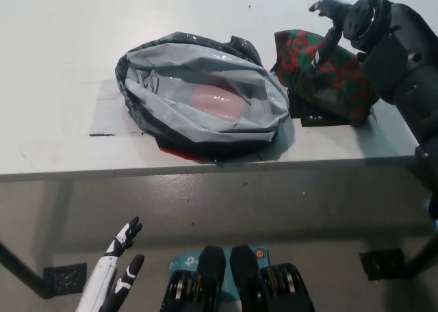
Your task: The robot uses its right hand to pick up a bag of coffee beans and puts it in the black plastic bag, then the robot grabs the top of the bag and lifts it.
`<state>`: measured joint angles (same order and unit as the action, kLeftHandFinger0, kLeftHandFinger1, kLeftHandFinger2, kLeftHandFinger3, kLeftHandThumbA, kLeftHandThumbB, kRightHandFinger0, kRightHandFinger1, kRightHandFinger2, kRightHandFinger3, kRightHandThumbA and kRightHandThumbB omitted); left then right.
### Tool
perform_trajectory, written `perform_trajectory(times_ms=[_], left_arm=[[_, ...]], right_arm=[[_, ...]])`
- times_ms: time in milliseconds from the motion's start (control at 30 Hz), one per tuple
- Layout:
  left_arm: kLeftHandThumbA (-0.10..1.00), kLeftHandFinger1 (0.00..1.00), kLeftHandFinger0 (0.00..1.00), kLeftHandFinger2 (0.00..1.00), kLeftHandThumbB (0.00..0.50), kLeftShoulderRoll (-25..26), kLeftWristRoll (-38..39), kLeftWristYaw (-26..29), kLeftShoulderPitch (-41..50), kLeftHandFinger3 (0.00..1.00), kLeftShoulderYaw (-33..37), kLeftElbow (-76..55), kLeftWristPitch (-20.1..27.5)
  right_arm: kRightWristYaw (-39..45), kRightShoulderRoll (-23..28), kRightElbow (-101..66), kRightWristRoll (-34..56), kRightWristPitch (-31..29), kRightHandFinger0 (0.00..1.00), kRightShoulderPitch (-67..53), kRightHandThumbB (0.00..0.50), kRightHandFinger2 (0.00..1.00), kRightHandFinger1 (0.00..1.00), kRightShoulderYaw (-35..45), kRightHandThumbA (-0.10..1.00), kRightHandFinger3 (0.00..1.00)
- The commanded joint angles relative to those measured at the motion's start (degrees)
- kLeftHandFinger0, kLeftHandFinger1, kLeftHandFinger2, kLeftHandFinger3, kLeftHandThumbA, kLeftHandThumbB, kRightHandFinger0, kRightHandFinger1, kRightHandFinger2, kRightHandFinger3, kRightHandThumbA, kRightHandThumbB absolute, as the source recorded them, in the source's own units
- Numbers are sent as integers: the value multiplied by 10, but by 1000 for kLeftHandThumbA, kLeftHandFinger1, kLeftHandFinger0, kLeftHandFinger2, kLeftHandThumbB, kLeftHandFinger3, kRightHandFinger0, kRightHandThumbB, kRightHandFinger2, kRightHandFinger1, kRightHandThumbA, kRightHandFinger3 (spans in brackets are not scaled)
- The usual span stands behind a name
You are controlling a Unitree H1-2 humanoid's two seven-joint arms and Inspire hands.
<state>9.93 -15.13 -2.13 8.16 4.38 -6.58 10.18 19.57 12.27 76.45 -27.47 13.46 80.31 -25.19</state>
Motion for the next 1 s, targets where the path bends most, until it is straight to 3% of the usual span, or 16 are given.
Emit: perform_trajectory(times_ms=[0, 133, 167, 267, 533, 567, 633, 833, 967], left_arm=[[1000, 1000, 1000, 1000, 219, 5, -4, 0, -5, 1000, 1, -20, 17], [1000, 1000, 1000, 1000, 210, 5, 2, -1, -5, 1000, 2, -17, 23], [1000, 1000, 1000, 1000, 209, 5, 4, -1, -5, 1000, 1, -16, 24], [1000, 1000, 1000, 1000, 216, 6, 6, -1, -5, 1000, 1, -15, 27], [1000, 1000, 1000, 1000, 235, 10, 9, -5, -10, 1000, 1, -11, 30], [1000, 1000, 1000, 1000, 235, 11, 10, -6, -10, 1000, 1, -10, 31], [1000, 1000, 1000, 1000, 235, 12, 10, -6, -10, 1000, 1, -10, 31], [1000, 1000, 1000, 1000, 237, 13, 11, -6, -13, 1000, 1, -9, 29], [1000, 1000, 1000, 1000, 244, 13, 8, -7, -15, 1000, 2, -10, 24]], right_arm=[[21, 16, 6, 14, -22, 1000, 19, 500, 1000, 1000, 9, 1000, 1000], [27, 20, 12, 11, -26, 1000, 10, 497, 1000, 1000, 4, 1000, 1000], [26, 20, 14, 9, -25, 1000, 9, 468, 1000, 1000, 2, 1000, 1000], [20, 24, 20, -4, -19, 1000, 2, 500, 1000, 1000, -10, 1000, 1000], [15, 35, 31, -31, -17, 1000, -9, 458, 1000, 1000, -55, 973, 1000], [10, 35, 34, -34, -20, 1000, -11, 487, 1000, 1000, -61, 967, 1000], [4, 34, 36, -37, -20, 1000, -13, 498, 1000, 1000, -68, 959, 1000], [14, 28, 39, -25, -16, 1000, -18, 500, 1000, 1000, -62, 950, 1000], [45, 17, 40, -2, -19, 1000, -20, 453, 1000, 1000, -41, 963, 1000]])
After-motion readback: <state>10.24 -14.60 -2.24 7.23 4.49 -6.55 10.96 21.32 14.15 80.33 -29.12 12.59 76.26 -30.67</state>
